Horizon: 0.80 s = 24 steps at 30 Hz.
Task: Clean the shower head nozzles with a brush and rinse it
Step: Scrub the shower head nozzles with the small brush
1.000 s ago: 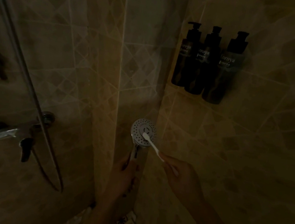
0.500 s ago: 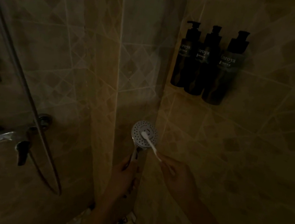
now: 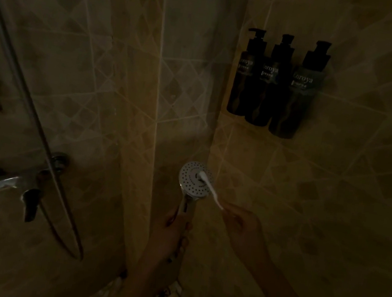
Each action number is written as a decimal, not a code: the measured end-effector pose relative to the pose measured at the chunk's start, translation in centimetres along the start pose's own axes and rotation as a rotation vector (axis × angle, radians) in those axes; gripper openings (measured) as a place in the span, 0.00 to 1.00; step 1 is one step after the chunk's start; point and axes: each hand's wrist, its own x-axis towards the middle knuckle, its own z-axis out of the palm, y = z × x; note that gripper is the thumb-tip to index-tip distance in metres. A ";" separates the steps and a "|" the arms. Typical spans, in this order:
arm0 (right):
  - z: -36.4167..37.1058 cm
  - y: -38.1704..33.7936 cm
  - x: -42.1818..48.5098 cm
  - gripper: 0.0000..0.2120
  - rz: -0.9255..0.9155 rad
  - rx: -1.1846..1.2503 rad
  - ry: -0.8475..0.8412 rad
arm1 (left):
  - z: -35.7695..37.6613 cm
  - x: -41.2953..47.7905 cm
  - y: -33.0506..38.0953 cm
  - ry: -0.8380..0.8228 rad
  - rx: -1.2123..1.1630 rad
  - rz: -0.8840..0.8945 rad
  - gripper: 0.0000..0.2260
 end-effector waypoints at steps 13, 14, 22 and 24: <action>-0.7 -0.7 -0.3 0.11 0.018 -0.043 0.043 | -0.6 0.1 1.0 -0.036 -0.008 -0.009 0.13; -0.6 -0.6 -0.2 0.12 0.027 -0.037 0.065 | -0.4 -0.2 0.9 -0.042 -0.006 -0.003 0.10; -1.1 -0.4 -0.1 0.10 0.050 -0.053 0.076 | -0.3 -0.3 0.0 -0.040 -0.054 -0.095 0.10; -1.1 -0.9 -0.4 0.10 0.045 -0.057 0.026 | -0.2 -0.6 -0.2 -0.049 -0.049 -0.090 0.08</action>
